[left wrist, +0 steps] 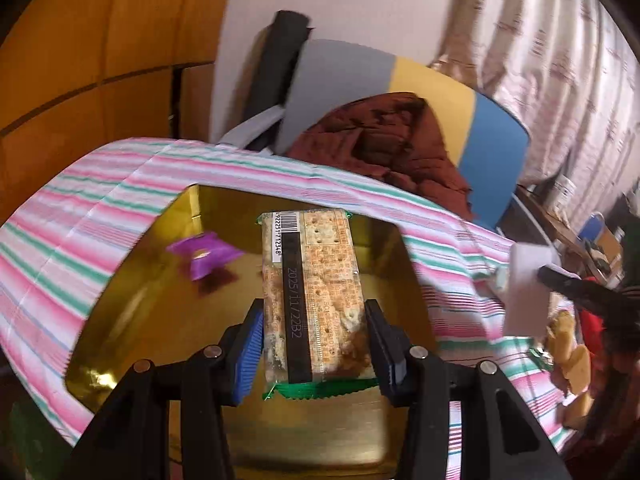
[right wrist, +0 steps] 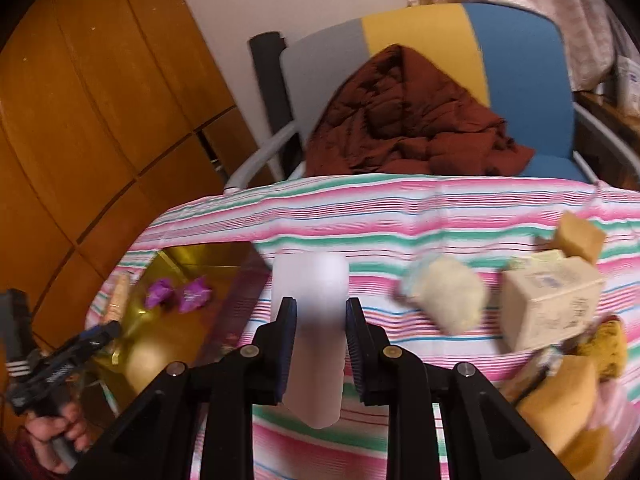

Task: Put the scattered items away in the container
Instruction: 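Carry cracker packet and white block into the tin and open both tools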

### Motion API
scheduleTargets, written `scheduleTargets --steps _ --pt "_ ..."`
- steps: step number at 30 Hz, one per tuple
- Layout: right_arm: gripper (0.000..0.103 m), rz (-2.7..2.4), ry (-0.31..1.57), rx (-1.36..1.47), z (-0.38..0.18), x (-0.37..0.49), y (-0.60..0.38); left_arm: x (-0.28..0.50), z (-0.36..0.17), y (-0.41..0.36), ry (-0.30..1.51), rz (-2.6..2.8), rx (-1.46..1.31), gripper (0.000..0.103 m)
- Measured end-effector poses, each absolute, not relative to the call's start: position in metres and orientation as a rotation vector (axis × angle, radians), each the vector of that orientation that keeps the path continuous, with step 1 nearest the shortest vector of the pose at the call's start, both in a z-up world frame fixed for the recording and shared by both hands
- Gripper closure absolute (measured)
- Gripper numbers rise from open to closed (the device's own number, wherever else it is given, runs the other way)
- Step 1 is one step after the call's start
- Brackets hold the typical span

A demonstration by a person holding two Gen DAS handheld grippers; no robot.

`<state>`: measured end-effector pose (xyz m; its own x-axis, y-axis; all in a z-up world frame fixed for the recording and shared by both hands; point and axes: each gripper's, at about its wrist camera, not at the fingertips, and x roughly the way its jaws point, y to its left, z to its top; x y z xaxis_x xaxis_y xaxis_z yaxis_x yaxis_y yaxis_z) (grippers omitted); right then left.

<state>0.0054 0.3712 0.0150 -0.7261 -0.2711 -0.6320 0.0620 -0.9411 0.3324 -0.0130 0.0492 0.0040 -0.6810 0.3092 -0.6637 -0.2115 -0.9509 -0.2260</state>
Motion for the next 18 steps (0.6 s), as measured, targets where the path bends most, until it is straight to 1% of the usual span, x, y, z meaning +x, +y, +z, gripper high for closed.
scheduleTargets --steps 5,7,12,18 --pt "0.078 -2.640 -0.345 1.002 0.039 -0.006 0.307 -0.026 -0.010 0.012 -0.253 2.665 -1.146 0.055" --pt "0.078 -2.583 -0.317 1.022 0.039 -0.016 0.275 -0.030 -0.016 -0.001 -0.299 2.663 -1.175 0.055" --pt "0.078 -2.466 -0.310 1.127 0.020 -0.041 0.213 -0.037 -0.029 -0.023 -0.311 2.669 -1.219 0.055" --pt "0.078 -2.414 -0.259 1.231 -0.006 -0.062 0.168 -0.048 -0.039 -0.045 -0.348 2.683 -1.254 0.055"
